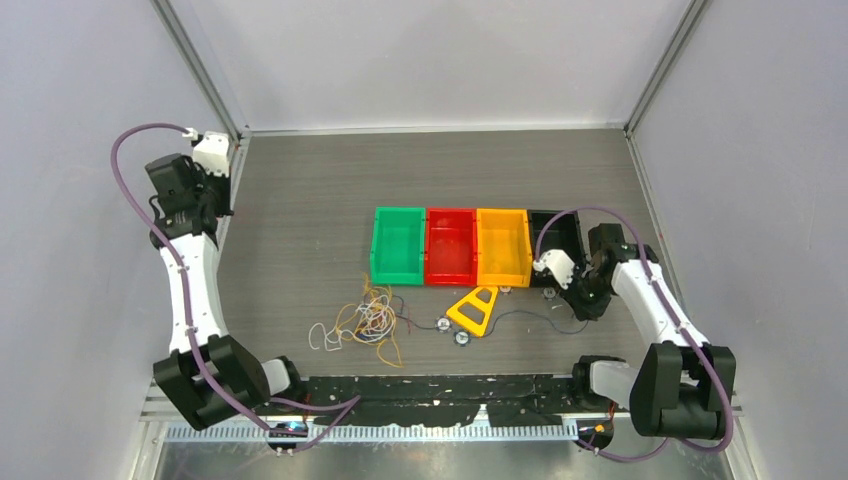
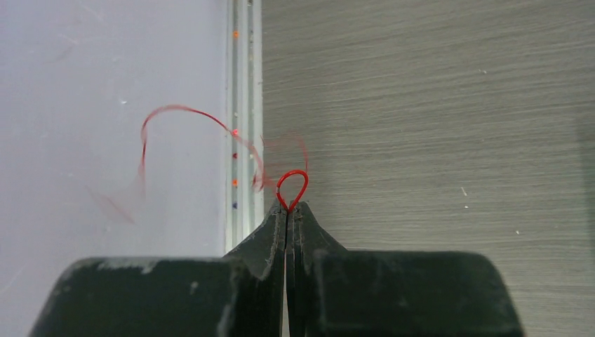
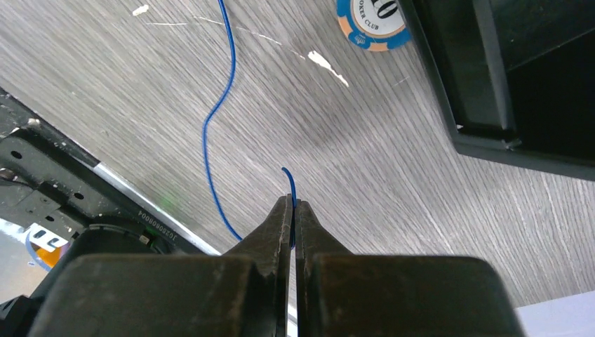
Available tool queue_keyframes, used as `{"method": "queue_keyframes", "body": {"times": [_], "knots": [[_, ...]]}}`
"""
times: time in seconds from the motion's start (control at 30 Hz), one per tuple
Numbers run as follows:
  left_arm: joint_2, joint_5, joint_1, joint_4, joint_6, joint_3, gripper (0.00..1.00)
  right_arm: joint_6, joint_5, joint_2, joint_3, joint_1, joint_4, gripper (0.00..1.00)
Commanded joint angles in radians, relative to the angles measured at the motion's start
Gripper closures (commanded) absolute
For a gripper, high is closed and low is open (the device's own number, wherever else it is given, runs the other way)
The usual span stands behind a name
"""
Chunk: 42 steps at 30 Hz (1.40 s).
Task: Untangle the cables
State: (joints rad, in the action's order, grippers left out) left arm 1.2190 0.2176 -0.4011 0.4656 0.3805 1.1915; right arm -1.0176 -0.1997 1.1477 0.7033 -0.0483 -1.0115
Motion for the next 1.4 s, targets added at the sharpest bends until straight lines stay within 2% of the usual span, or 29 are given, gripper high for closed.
{"method": "queue_keyframes", "body": {"times": [0.0,0.2,0.33,0.4,0.53,0.67,0.83,1.07,1.37], "knots": [[0.016,0.161,-0.012,-0.086,0.031,-0.016,1.0,-0.05,-0.072,-0.013,0.087,-0.026,-0.093,0.95],[-0.105,0.528,0.035,0.046,-0.048,-0.004,1.0,0.035,-0.279,0.005,0.231,-0.025,-0.2,0.95],[-0.199,0.664,0.142,0.123,-0.117,0.016,1.0,0.089,-0.34,0.036,0.28,-0.011,-0.201,0.95],[-0.241,0.671,0.244,0.136,-0.138,0.014,1.0,0.112,-0.362,0.057,0.3,-0.009,-0.199,0.95],[-0.299,0.618,0.44,0.058,-0.21,-0.009,1.0,0.152,-0.399,0.081,0.339,-0.006,-0.199,0.95],[-0.263,0.554,0.573,-0.009,-0.229,-0.015,1.0,0.192,-0.434,0.093,0.376,0.008,-0.197,0.95],[-0.177,0.494,0.687,-0.107,-0.241,-0.056,1.0,0.253,-0.463,0.106,0.418,0.04,-0.19,0.95],[-0.092,0.456,0.764,-0.221,-0.25,-0.085,1.0,0.282,-0.466,0.12,0.416,0.048,-0.166,0.95],[-0.012,0.448,0.897,-0.289,-0.286,-0.008,1.0,0.304,-0.463,0.142,0.394,0.048,-0.138,0.95]]}}
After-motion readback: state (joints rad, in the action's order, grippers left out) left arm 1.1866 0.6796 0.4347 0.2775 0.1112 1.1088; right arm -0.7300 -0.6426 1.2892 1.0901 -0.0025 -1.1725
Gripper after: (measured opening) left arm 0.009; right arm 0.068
